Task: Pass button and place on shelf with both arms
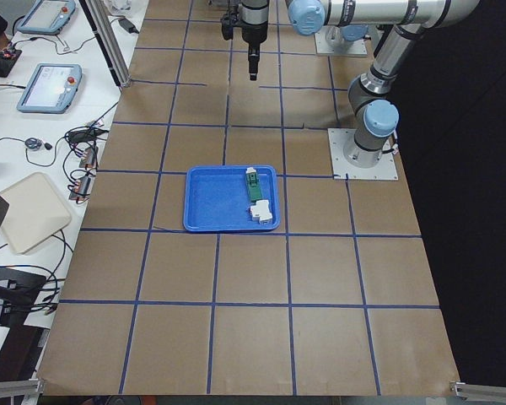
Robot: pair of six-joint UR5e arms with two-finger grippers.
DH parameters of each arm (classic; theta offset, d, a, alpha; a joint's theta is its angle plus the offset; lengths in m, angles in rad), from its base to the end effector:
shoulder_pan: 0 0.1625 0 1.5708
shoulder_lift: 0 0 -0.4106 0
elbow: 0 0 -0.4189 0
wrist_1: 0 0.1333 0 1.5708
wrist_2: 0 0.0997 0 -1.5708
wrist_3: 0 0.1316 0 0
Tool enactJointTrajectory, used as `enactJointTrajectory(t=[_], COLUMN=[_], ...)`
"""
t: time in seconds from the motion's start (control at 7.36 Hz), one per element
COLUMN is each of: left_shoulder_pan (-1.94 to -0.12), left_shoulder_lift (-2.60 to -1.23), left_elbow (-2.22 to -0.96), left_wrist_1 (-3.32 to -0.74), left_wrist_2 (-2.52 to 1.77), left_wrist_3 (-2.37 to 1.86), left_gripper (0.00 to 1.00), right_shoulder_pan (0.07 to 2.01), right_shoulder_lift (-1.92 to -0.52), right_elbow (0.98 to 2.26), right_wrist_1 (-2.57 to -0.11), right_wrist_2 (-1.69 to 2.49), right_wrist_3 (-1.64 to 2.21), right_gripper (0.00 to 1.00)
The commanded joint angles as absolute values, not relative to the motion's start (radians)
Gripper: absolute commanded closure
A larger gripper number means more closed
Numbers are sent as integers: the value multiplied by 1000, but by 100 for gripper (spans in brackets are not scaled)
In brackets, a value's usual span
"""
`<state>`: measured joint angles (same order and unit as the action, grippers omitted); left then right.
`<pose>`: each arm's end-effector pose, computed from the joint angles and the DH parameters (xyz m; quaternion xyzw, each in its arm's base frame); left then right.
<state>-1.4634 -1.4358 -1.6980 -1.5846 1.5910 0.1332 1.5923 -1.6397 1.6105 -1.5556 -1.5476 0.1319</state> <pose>-0.0803 -0.4739 0.4405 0.0129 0.9999 0.0042 0.0097 0.1469 -0.4889 0.4542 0.0551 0.9984 -0.0061 0.0121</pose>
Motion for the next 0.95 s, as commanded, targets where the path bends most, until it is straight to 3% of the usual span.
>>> enactJointTrajectory(t=[0.0, 0.81], left_shoulder_pan=[-1463, -1463], left_shoulder_lift=[-1436, -1436], left_elbow=[-1698, -1695], left_wrist_1=[-1585, -1585], left_wrist_2=[1591, 1592], left_wrist_3=[133, 133], left_gripper=[0, 0], right_shoulder_pan=[1592, 1592], right_shoulder_lift=[-1637, -1631], right_elbow=[1612, 1612], right_wrist_1=[-1560, -1632], right_wrist_2=[-1546, -1532], right_wrist_3=[130, 133], right_gripper=[0, 0])
